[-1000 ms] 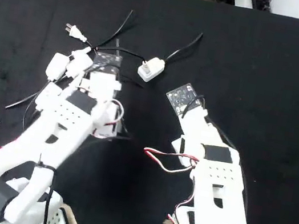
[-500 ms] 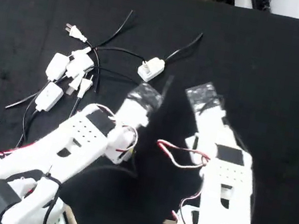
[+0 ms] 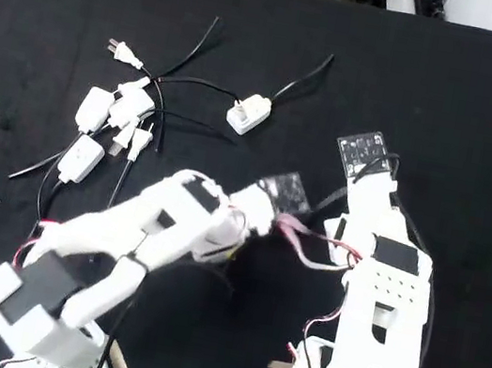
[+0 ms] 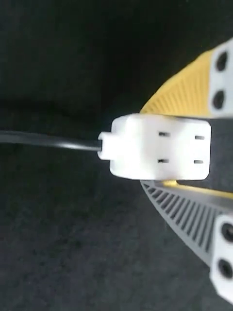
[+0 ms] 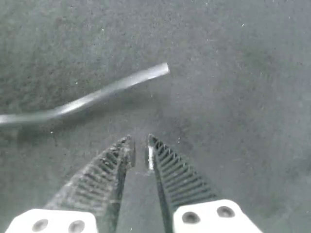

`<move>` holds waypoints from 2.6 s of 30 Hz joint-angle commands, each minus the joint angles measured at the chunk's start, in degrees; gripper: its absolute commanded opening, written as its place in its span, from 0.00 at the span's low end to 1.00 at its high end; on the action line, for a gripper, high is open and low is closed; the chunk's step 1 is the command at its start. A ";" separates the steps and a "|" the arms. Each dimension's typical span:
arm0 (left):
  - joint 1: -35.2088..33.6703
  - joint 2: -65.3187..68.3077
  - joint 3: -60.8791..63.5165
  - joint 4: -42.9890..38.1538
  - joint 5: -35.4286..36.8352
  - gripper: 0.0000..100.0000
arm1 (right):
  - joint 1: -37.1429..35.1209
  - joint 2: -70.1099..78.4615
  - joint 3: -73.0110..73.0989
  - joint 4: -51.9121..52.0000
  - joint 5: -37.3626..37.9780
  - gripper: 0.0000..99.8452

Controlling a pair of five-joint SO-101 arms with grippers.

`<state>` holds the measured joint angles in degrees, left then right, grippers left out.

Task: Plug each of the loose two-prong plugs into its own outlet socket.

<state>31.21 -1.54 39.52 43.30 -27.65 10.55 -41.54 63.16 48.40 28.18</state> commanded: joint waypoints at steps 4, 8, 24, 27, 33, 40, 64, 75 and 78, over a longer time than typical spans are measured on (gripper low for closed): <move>-3.91 2.11 -9.45 6.24 5.54 0.33 | 0.97 -0.31 -3.38 0.26 -0.53 0.05; -3.47 -1.23 -11.38 12.92 5.63 0.34 | 0.97 -0.31 -3.38 0.26 -0.53 0.05; -50.51 -33.49 -7.08 31.30 12.13 0.33 | -19.43 0.13 -15.34 14.33 -1.93 0.05; -56.57 -35.34 -0.48 26.73 7.03 0.33 | -30.42 0.13 -14.99 9.49 -7.74 0.06; -64.13 -35.43 12.62 13.80 4.66 0.33 | -46.95 1.19 -9.45 -14.86 -22.42 0.06; -67.21 -35.43 21.41 4.31 4.66 0.33 | -54.07 17.10 -9.71 -38.86 -36.57 0.13; -68.79 -35.43 26.24 -3.25 5.01 0.33 | -52.57 70.55 -60.70 -17.23 -64.79 0.17; -68.79 -35.60 27.47 -3.52 5.01 0.33 | -53.36 89.80 -90.68 7.74 -66.29 0.17; -68.79 -35.69 27.47 -3.34 5.01 0.33 | -53.27 93.58 -97.54 13.36 -66.29 0.17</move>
<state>-37.45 -35.91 67.21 40.66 -22.81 -42.81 46.99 -25.45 55.08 -37.76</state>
